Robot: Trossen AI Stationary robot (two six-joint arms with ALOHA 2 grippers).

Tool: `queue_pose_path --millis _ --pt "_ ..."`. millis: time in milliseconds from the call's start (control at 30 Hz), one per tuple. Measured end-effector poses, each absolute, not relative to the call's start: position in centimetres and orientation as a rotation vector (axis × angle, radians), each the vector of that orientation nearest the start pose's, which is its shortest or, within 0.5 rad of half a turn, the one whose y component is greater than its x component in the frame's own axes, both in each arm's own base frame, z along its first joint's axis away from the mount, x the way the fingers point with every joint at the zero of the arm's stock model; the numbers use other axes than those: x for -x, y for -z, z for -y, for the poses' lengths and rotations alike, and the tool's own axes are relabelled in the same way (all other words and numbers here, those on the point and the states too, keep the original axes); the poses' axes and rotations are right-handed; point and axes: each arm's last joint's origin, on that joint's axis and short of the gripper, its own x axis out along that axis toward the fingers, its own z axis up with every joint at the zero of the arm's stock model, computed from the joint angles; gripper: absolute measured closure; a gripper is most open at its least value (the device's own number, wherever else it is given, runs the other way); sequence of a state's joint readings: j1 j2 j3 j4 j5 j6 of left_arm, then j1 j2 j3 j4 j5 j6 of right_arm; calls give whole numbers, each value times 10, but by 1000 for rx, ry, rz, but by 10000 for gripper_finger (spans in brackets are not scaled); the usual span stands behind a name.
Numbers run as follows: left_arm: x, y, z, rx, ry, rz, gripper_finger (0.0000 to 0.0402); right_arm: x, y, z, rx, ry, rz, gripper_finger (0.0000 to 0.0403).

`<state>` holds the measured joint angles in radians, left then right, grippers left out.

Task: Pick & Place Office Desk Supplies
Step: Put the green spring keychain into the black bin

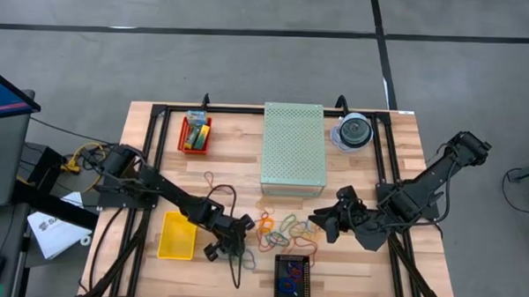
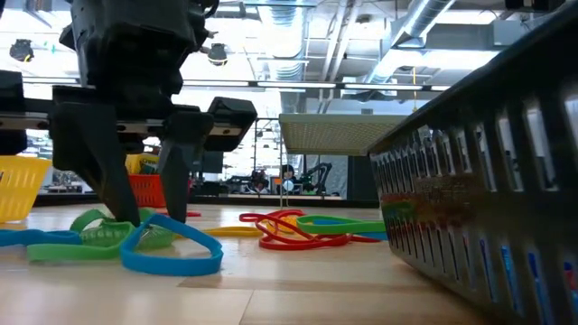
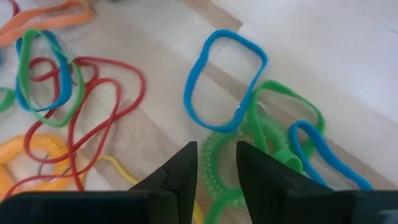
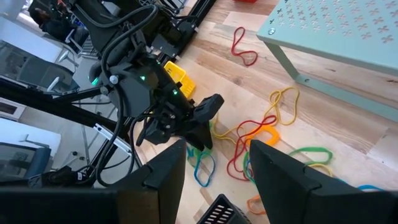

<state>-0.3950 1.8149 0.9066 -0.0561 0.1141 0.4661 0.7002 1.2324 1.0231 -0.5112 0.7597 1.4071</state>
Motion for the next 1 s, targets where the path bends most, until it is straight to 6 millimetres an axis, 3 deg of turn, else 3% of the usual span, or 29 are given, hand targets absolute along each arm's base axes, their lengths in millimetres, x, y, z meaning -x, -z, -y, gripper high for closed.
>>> queue_pose_path --millis 267,800,1000 --pt "-316 -124 115 -524 647 -857 298 -205 -302 -147 -896 399 -379 228" --pt "-313 -124 123 -503 717 -844 298 -205 -303 -147 -901 395 -375 228" --pt "-318 -108 125 -489 736 -849 298 -206 -303 -147 -907 391 -370 228"
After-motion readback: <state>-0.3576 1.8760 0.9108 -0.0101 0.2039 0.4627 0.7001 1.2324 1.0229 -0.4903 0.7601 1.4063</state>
